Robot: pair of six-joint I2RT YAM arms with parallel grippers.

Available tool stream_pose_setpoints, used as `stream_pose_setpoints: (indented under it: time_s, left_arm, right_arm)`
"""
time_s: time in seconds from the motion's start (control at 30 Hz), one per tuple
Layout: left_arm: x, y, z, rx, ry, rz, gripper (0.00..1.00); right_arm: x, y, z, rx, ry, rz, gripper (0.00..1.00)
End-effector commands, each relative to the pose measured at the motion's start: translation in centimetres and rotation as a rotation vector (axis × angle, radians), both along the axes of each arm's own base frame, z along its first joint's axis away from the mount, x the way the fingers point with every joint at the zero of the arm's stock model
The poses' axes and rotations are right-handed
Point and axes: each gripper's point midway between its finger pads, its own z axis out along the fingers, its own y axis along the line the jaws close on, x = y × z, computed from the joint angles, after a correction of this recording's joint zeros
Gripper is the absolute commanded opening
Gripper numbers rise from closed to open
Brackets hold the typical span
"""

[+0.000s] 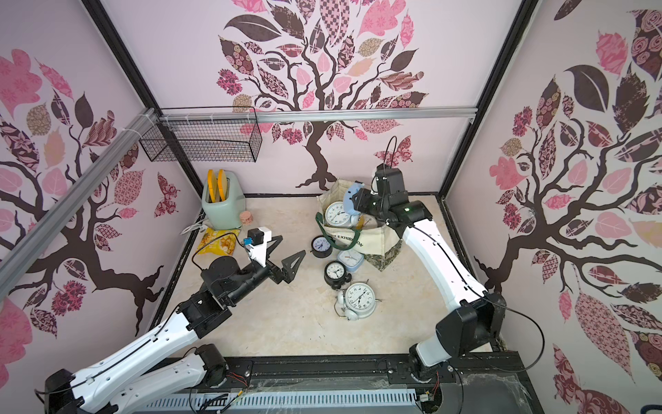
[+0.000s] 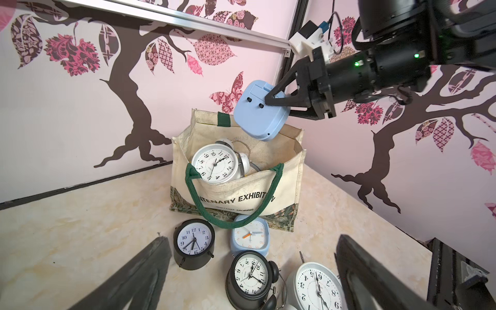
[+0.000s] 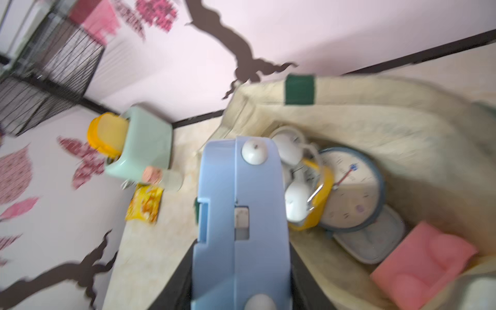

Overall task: Put the alarm clock into the canvas bag
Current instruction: Place the alarm at the canvas bag.

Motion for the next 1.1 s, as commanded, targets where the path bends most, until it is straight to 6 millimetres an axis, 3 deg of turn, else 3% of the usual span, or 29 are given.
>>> stream_pose_setpoints:
  time_s: [0.0, 0.2, 0.37, 0.6, 0.73, 0.83, 1.07]
  left_arm:
    - [0.0, 0.2, -1.5, 0.034, 0.025, 0.006, 0.98]
    - [-0.4, 0.0, -1.2, 0.02, 0.029, -0.017, 0.98]
    - [-0.5, -0.1, -1.2, 0.018, 0.032, -0.024, 0.98]
    - [-0.4, -0.5, -1.7, 0.026, 0.048, -0.036, 0.98]
    - [-0.3, -0.5, -1.9, 0.031, 0.056, -0.035, 0.98]
    - [-0.1, -0.4, -2.1, 0.04, 0.059, -0.025, 0.98]
    - [0.5, 0.1, -2.7, 0.075, 0.073, 0.023, 0.98]
  right_arm:
    - [2.5, -3.9, -2.7, -0.227, 0.058, -0.153, 0.15]
    - [3.9, -6.4, -6.0, -0.438, 0.123, -0.22, 0.16]
    - [4.7, -6.8, -8.7, -0.578, 0.199, -0.17, 0.18]
    - [5.2, -5.3, -11.5, -0.762, 0.246, -0.062, 0.26]
    - [5.3, -3.8, -12.8, -0.84, 0.256, -0.028, 0.41]
    - [5.3, -3.1, -12.3, -0.809, 0.26, -0.034, 0.56]
    - [4.9, -3.0, -7.1, -0.693, 0.169, -0.095, 0.71]
